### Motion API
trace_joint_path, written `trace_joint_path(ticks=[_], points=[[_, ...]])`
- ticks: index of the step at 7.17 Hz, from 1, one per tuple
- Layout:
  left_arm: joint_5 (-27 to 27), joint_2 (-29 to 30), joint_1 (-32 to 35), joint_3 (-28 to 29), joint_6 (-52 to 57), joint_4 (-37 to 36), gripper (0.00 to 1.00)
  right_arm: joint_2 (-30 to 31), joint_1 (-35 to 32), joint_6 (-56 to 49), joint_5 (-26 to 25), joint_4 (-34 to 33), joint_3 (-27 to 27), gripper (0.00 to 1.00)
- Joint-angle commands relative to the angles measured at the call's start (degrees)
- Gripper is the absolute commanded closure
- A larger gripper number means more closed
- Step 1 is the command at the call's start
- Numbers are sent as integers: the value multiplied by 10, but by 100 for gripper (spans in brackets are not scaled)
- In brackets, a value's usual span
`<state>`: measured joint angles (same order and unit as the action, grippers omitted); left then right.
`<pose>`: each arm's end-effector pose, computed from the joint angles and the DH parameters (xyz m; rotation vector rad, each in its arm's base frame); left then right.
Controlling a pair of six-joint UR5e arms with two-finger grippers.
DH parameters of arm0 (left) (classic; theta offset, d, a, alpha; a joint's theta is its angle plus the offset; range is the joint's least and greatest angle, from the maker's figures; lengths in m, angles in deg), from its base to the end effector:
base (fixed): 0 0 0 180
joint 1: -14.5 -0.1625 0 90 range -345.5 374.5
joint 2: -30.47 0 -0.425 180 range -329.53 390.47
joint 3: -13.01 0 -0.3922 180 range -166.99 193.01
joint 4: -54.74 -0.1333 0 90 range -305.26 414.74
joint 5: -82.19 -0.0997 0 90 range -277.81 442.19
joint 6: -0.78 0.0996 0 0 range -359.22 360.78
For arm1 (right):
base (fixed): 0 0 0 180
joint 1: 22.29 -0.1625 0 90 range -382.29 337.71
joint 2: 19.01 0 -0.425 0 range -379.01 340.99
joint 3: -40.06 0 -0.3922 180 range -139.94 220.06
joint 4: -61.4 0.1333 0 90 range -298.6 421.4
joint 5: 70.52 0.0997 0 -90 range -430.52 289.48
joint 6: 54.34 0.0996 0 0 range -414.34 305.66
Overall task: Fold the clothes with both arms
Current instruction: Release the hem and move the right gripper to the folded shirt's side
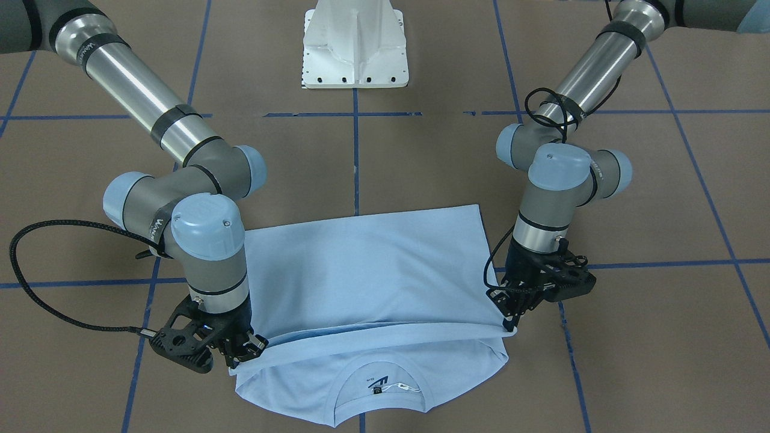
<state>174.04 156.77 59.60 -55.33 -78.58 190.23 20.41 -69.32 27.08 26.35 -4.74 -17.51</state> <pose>0.4493 -0.6352 0.3690 0.4708 0.9537 -0.5276 -0.4846 -0.6983 0.3170 0.2441 -0.7122 0.5958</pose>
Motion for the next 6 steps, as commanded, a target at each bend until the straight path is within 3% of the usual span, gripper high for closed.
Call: trace_joint_path(ticks=[1, 2, 3, 4, 5, 6], points=[[1, -3, 2, 7, 0, 31, 71, -3, 2, 1, 2, 3, 6, 75], [1, -6, 2, 6, 0, 33, 65, -3, 7, 1, 2, 3, 3, 59], [1, -9, 2, 6, -1, 42, 64, -1, 8, 4, 2, 3, -6, 50], [1, -10, 2, 6, -2, 55, 64, 23, 7, 9, 10, 2, -58, 50], [2, -11, 1, 6, -2, 56, 63, 91, 12, 11, 65, -4, -165, 47], [3, -12, 0, 6, -2, 56, 63, 187, 36, 39, 87, -2, -284, 44]])
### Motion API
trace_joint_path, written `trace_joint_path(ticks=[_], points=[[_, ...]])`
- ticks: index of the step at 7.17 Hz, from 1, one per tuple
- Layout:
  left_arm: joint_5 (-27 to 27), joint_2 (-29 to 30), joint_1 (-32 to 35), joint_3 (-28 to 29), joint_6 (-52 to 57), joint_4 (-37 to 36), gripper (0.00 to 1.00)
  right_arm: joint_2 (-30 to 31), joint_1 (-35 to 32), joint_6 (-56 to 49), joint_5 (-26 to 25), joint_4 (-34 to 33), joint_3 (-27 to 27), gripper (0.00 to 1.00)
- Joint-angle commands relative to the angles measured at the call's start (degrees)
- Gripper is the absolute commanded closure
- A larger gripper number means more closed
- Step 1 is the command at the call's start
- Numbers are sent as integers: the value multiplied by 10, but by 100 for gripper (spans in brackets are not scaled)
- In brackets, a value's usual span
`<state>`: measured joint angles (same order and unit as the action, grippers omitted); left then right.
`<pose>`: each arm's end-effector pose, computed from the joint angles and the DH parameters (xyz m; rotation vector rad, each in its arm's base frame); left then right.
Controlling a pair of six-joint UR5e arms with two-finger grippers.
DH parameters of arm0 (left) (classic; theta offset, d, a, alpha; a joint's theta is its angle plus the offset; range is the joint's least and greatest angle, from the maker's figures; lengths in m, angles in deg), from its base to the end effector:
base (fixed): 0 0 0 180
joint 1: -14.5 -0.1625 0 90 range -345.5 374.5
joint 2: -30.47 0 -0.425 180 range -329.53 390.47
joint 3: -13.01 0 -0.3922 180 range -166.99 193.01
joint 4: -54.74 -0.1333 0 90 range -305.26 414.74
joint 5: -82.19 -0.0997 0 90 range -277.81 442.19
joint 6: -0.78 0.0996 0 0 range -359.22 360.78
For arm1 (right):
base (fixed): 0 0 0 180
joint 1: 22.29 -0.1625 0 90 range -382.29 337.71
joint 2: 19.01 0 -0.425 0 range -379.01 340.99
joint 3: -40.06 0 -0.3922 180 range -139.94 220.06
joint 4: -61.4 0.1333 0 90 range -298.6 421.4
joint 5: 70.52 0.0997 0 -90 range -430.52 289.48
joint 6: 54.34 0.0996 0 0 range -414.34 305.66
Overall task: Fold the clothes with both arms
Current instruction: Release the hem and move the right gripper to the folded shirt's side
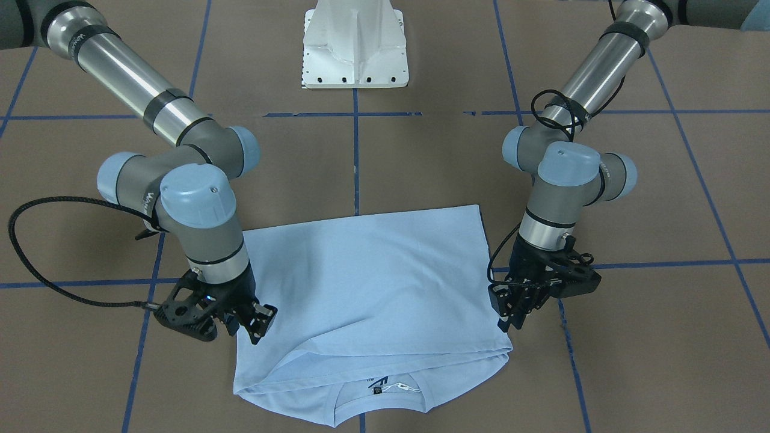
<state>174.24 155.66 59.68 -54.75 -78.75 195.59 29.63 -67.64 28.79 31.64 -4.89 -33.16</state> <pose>0.4440 -0.6309 0.3764 0.4978 1.0126 -0.5213 -0.4658 -0.6314 0.3087 0.1928 -0.8525 0.5396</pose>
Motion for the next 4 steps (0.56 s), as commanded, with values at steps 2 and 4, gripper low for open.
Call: trace_joint_path(ticks=[2, 4], points=[[2, -3, -1, 0, 0, 3, 62, 181, 62, 117, 25, 6, -218, 38], [1, -3, -2, -1, 0, 3, 62, 190, 75, 121, 23, 5, -203, 36]])
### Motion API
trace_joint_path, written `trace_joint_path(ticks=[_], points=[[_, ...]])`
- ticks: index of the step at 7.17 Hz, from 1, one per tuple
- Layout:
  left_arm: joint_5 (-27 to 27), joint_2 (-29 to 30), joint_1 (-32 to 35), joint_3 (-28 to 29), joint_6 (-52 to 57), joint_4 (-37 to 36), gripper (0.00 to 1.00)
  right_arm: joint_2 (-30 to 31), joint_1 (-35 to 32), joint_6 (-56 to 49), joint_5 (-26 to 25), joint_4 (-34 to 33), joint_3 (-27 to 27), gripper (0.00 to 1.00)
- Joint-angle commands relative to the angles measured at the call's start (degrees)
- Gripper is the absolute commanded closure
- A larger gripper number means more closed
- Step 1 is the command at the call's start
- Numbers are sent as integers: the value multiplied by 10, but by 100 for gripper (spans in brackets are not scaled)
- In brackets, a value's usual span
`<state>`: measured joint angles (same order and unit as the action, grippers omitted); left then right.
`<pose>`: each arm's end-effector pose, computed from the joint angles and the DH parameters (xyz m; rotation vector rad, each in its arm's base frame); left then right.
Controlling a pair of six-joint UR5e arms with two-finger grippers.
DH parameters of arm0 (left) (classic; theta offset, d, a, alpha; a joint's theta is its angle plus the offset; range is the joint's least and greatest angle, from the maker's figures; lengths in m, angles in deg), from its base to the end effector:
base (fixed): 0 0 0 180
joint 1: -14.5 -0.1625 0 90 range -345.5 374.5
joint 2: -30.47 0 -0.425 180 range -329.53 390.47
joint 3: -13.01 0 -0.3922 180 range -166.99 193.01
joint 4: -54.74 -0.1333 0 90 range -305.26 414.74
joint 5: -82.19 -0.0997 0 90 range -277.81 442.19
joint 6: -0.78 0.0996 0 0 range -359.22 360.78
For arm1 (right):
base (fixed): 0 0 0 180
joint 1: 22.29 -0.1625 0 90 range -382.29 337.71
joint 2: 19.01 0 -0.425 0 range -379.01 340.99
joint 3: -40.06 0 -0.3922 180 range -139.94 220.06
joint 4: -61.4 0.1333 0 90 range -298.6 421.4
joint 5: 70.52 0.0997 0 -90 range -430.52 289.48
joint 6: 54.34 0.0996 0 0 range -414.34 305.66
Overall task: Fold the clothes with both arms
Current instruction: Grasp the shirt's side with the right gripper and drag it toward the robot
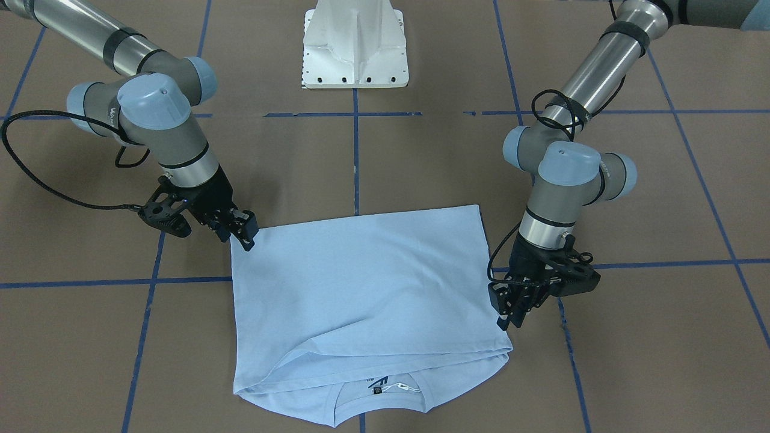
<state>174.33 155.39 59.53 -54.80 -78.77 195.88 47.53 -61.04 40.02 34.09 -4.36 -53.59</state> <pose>0.4448 -0.6286 0.3789 0.4956 1.0150 -0.5182 -0.4438 -0.4949 0.3560 0.0370 -0.9356 0.5835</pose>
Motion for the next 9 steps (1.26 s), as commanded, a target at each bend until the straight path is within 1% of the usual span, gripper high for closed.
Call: trace_joint_path(ticks=[1, 3, 4, 5, 6, 7, 9], points=[[0, 0, -1, -1, -1, 1, 61, 10, 10, 10, -1, 0, 6, 36], [-1, 0, -2, -2, -3, 1, 61, 9, 14, 9, -2, 1, 21, 37], [-1, 0, -2, -3, -3, 1, 60, 10, 15, 9, -2, 0, 22, 39], [-1, 1, -2, -3, -3, 1, 60, 10, 16, 10, -2, 0, 22, 54], [-1, 1, -2, -3, -3, 2, 60, 10, 17, 11, -1, 0, 25, 87], [-2, -1, -2, -3, -3, 2, 60, 7, 18, 12, -1, -1, 26, 100], [-2, -1, -3, -3, -3, 1, 60, 5, 17, 11, 1, 0, 16, 100]])
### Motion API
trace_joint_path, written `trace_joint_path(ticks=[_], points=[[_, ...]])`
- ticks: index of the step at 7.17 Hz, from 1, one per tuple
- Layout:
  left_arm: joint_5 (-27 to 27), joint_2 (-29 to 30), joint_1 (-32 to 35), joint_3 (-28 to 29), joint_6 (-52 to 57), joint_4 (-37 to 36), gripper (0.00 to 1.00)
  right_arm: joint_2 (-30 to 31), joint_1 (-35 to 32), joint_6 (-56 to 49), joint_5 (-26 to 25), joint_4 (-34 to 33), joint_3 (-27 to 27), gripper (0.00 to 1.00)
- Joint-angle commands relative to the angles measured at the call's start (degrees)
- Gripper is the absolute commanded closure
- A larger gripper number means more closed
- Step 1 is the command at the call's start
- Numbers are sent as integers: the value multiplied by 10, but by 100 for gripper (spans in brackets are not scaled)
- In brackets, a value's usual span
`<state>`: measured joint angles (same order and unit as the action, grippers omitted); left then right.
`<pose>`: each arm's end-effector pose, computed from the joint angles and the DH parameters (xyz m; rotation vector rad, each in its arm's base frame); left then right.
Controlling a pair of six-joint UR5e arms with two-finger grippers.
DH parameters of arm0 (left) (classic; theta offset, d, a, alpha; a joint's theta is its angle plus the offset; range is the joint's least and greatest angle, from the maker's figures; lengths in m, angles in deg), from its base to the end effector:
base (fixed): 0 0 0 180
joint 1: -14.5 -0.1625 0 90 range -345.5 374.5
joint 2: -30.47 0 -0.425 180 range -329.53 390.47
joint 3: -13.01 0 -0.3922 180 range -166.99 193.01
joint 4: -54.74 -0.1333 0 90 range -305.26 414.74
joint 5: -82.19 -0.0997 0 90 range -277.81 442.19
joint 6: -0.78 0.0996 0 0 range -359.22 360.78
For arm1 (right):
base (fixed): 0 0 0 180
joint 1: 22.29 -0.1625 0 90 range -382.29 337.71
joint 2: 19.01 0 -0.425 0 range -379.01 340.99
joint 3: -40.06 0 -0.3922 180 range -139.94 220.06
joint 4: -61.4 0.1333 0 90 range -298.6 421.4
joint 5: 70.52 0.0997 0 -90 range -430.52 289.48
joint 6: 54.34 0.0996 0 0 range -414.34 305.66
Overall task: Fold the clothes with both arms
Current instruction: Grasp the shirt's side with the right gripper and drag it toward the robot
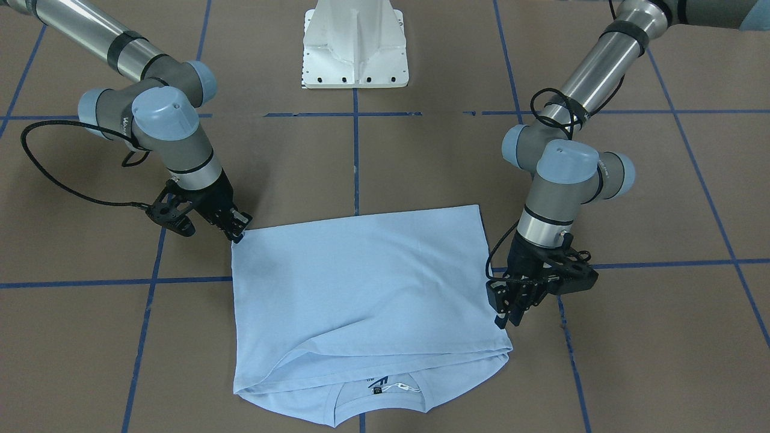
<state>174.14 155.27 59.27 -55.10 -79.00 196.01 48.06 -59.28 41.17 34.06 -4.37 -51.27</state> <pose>0.4465 -0.6260 0.3775 0.4965 1.0206 -0.5189 -0.4632 -0.4844 0.3820 -0.0018 -0.8882 0.5857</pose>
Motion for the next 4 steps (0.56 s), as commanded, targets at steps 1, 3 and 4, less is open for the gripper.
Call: trace_joint_path(ticks=[1, 3, 4], points=[[3, 3, -2, -8, -2, 0, 60, 19, -1, 6, 2, -1, -35, 100], [5, 1, -28, -35, -33, -2, 60, 203, 44, 43, 29, -5, -254, 100], [8, 0, -36, -55, -35, -5, 60, 285, 97, 83, 32, -3, -336, 100]])
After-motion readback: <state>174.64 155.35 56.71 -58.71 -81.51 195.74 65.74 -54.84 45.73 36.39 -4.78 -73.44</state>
